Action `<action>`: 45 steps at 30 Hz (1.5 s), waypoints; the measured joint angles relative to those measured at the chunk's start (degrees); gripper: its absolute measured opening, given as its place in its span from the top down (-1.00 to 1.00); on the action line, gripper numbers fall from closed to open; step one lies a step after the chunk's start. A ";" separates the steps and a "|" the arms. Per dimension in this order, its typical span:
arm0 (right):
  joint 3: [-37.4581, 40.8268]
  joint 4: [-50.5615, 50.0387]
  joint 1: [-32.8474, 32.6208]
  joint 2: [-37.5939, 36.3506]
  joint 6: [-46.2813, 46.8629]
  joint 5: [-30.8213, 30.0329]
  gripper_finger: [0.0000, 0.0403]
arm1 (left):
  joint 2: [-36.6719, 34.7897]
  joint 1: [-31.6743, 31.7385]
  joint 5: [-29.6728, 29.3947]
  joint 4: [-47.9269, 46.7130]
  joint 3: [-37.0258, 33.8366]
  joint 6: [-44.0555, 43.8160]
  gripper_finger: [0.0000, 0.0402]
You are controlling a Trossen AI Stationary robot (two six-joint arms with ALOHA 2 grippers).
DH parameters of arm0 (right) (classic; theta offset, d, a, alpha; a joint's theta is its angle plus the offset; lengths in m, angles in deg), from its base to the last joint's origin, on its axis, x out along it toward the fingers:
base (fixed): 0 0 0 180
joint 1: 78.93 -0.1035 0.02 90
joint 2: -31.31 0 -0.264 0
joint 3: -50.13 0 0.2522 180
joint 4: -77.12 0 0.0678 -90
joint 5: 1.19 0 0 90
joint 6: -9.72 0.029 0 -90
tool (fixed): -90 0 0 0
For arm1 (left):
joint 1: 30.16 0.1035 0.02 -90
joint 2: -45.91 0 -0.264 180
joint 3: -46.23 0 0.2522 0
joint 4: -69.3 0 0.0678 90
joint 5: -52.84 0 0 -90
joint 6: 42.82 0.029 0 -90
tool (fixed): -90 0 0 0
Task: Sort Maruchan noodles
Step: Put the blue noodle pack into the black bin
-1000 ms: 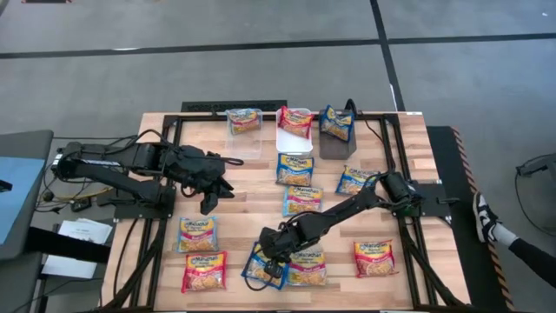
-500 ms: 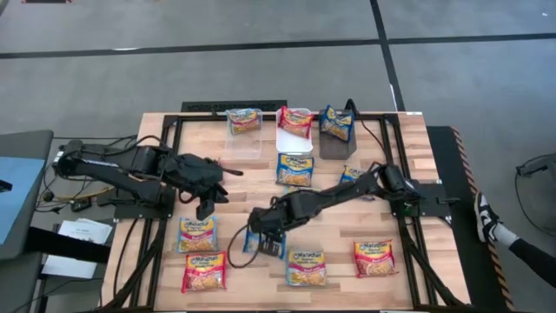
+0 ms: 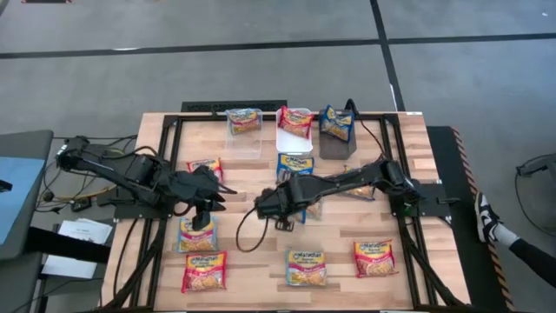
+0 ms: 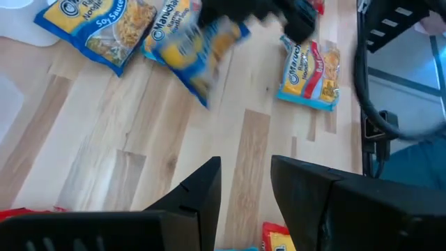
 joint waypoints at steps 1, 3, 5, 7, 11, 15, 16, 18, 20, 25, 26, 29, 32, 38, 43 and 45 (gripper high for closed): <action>-0.10 -1.52 0.48 -0.40 -0.15 -1.71 0.99 | 0.00 -0.33 -0.19 0.00 0.00 -0.24 0.44; 0.03 -5.08 1.47 -1.70 -0.42 -4.63 0.99 | 0.00 -0.75 -0.58 0.02 0.00 -0.43 0.44; -0.08 -7.01 2.63 -2.97 -1.12 -8.18 0.99 | 0.00 -1.08 -1.56 0.02 0.00 -0.48 0.44; 0.05 -9.87 4.00 -5.34 -1.24 -10.91 0.99 | 0.00 -1.11 -2.85 0.00 0.00 -0.73 0.44; 0.03 -13.55 6.98 -10.22 -1.36 -17.82 0.99 | 0.00 -1.11 -5.12 0.02 0.00 -0.84 0.44; 0.40 -14.95 10.32 -15.23 -1.46 -23.48 0.99 | 0.00 -1.11 -5.70 0.04 0.00 -0.75 0.44; 1.21 -14.46 11.11 -16.76 -1.98 -24.37 0.99 | 0.00 -1.11 -5.72 0.17 0.00 -0.73 0.44; 4.28 -13.74 13.03 -20.62 -2.76 -26.31 0.99 | 0.00 -1.11 -5.80 0.22 0.00 -0.64 0.44; 8.86 -12.78 15.12 -24.38 -2.72 -28.07 0.99 | 0.00 -1.11 -5.95 0.41 0.00 -0.62 0.44; 23.78 -3.83 21.65 -34.82 -6.97 -31.84 0.99 | 0.00 -1.09 -7.53 0.44 0.00 -0.58 0.44; 27.10 -0.05 23.20 -37.01 -9.24 -31.50 0.99 | 0.00 -1.09 -7.99 0.42 0.00 -0.58 0.44; 36.44 12.16 27.32 -42.36 -17.67 -27.64 0.99 | 0.00 -1.08 -9.20 0.42 0.00 -0.58 0.44; 44.94 23.49 31.17 -46.43 -25.49 -22.23 0.99 | 0.00 -1.07 -9.67 0.44 0.00 -0.58 0.44; 55.54 35.99 36.73 -49.50 -34.88 -15.91 0.99 | 0.00 -1.07 -9.67 0.44 0.00 -0.92 0.44; 59.44 40.17 40.10 -49.26 -39.54 -11.43 0.99 | 0.00 -1.07 -10.41 0.44 0.00 -0.58 0.44; 60.67 42.56 40.72 -49.26 -39.84 -10.57 0.99 | 0.00 -1.07 -10.72 0.44 0.00 -0.56 0.44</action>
